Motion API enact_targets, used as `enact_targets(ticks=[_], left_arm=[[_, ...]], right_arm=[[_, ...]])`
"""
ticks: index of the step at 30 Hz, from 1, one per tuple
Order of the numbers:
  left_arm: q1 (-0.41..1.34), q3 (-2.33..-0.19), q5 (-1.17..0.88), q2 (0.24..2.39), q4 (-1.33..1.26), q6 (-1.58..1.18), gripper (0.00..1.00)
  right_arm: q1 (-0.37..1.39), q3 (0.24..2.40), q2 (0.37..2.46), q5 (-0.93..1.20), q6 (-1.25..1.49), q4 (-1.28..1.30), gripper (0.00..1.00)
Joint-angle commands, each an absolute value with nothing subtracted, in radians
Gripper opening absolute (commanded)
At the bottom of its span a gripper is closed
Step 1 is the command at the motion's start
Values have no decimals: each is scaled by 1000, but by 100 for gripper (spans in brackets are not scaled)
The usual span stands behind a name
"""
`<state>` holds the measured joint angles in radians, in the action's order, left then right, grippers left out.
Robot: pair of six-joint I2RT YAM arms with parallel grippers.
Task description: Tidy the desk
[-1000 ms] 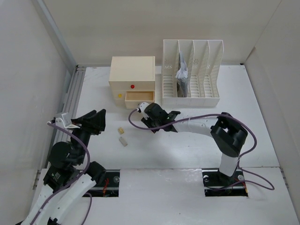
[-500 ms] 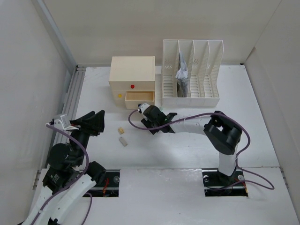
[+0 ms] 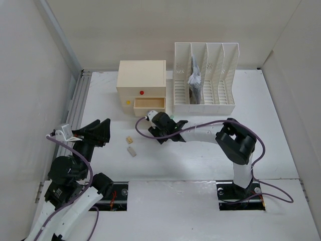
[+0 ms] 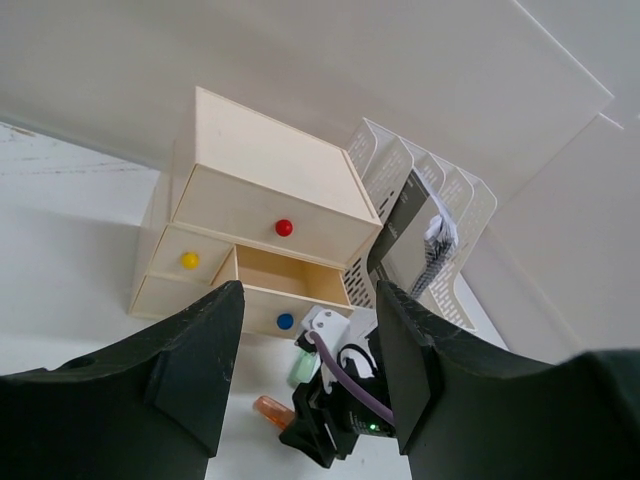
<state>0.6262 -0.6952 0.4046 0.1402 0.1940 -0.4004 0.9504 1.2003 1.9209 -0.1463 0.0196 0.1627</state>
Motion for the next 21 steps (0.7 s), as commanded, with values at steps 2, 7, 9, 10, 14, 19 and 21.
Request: enact_targets(ticks=[2, 7, 9, 10, 14, 19, 21], left_arm=[[623, -693, 414, 126, 173, -383, 52], [623, -693, 423, 117, 173, -383, 53], [623, -693, 423, 117, 173, -383, 53], [623, -693, 423, 117, 173, -383, 53], [623, -693, 423, 117, 164, -383, 53], [623, -684, 433, 117, 164, -383, 53], [623, -684, 433, 117, 164, -383, 53]], right_arm=[[959, 1223, 1980, -60, 17, 205, 50], [950, 1223, 1991, 1, 8, 224, 45], [940, 1223, 1991, 23, -2, 233, 37], [940, 1223, 1991, 35, -2, 233, 33], [940, 1223, 2000, 58, -23, 242, 10], [940, 1282, 1979, 141, -139, 290, 0], [940, 1336, 1944, 222, -284, 354, 0]])
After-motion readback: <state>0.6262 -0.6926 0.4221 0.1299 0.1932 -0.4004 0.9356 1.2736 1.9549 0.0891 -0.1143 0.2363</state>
